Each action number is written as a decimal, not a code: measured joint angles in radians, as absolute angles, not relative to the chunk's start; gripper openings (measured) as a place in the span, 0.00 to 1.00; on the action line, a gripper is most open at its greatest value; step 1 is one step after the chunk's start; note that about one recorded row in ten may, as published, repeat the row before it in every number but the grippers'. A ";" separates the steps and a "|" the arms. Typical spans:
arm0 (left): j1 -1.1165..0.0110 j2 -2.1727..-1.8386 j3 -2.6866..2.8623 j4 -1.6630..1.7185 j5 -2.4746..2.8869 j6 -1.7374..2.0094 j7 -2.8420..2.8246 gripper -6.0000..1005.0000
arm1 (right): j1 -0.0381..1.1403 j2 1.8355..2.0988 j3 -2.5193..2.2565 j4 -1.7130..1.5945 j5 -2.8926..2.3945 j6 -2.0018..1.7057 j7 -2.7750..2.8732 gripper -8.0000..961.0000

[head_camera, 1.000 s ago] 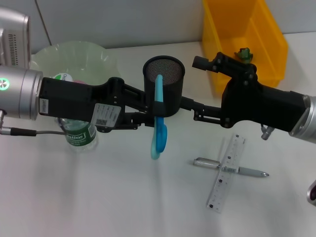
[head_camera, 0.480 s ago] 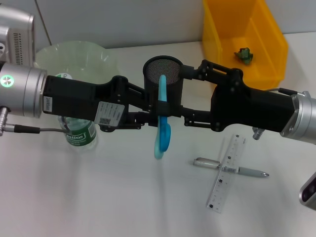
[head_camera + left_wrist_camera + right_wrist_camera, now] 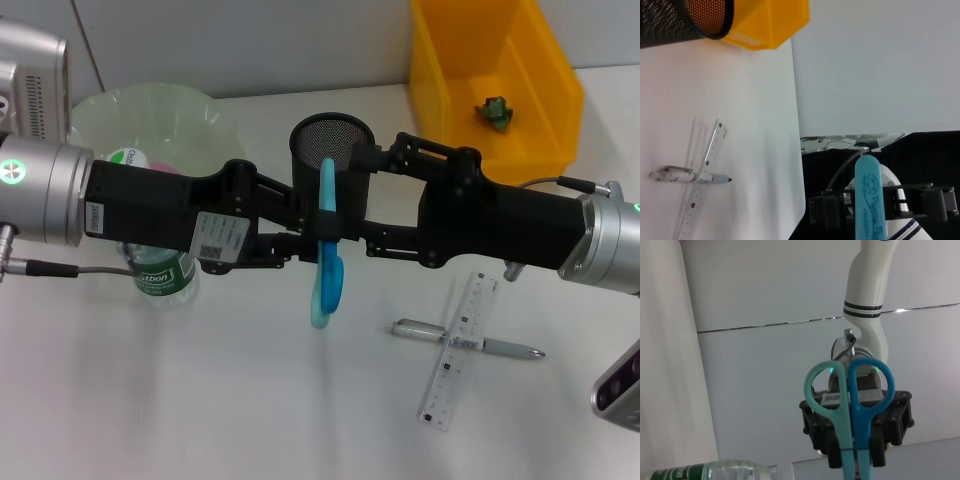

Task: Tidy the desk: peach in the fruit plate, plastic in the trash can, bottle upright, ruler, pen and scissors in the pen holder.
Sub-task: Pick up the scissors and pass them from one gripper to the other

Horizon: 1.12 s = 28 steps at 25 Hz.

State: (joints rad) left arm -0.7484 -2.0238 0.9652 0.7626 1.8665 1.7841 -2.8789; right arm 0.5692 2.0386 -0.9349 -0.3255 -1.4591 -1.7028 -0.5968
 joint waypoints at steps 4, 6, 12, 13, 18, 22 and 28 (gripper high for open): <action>-0.748 -2.023 0.966 0.756 1.864 1.786 -2.879 0.25 | 0.573 2.039 -0.935 -0.325 -1.455 -1.702 -0.598 0.82; -0.748 -2.023 0.965 0.755 1.864 1.786 -2.879 0.25 | 0.574 2.039 -0.934 -0.325 -1.454 -1.701 -0.599 0.82; -0.747 -2.023 0.965 0.754 1.864 1.786 -2.878 0.25 | 0.575 2.040 -0.934 -0.325 -1.452 -1.706 -0.600 0.81; -0.747 -2.023 0.965 0.754 1.864 1.786 -2.878 0.25 | 0.575 2.041 -0.934 -0.325 -1.453 -1.707 -0.600 0.81; -0.755 -2.021 0.966 0.754 1.864 1.786 -2.878 0.25 | 0.577 2.044 -0.935 -0.325 -1.458 -1.707 -0.600 0.80; -0.757 -2.016 0.965 0.752 1.864 1.787 -2.878 0.25 | 0.577 2.044 -0.936 -0.314 -1.459 -1.710 -0.624 0.79; -0.757 -2.016 0.969 0.752 1.864 1.787 -2.878 0.25 | 0.581 2.042 -0.937 -0.282 -1.459 -1.711 -0.662 0.78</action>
State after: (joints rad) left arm -0.7574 -2.0156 0.9692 0.7516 1.8637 1.7871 -2.8777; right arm 0.5814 2.0425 -0.9372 -0.2822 -1.4588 -1.7112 -0.6619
